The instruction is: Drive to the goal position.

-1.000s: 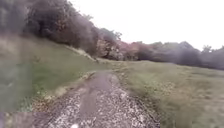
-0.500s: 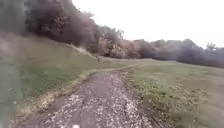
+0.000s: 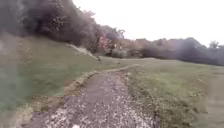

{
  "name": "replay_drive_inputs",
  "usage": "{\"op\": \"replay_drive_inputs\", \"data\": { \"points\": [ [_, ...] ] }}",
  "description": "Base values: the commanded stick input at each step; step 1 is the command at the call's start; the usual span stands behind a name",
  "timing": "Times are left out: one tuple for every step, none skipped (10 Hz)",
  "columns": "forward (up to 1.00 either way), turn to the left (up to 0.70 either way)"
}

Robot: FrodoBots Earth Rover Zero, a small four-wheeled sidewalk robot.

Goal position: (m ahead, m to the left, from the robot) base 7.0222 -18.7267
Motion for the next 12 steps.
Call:
{"op": "replay_drive_inputs", "data": {
  "points": [
    [1.0,0.0],
    [1.0,0.0],
    [1.0,0.0],
    [1.0,0.0],
    [1.0,0.0],
    [1.0,0.0],
    [1.0,0.0],
    [1.0,-0.19],
    [1.0,-0.29],
    [1.0,-0.4],
    [1.0,-0.05],
    [1.0,-0.01]
  ]
}}
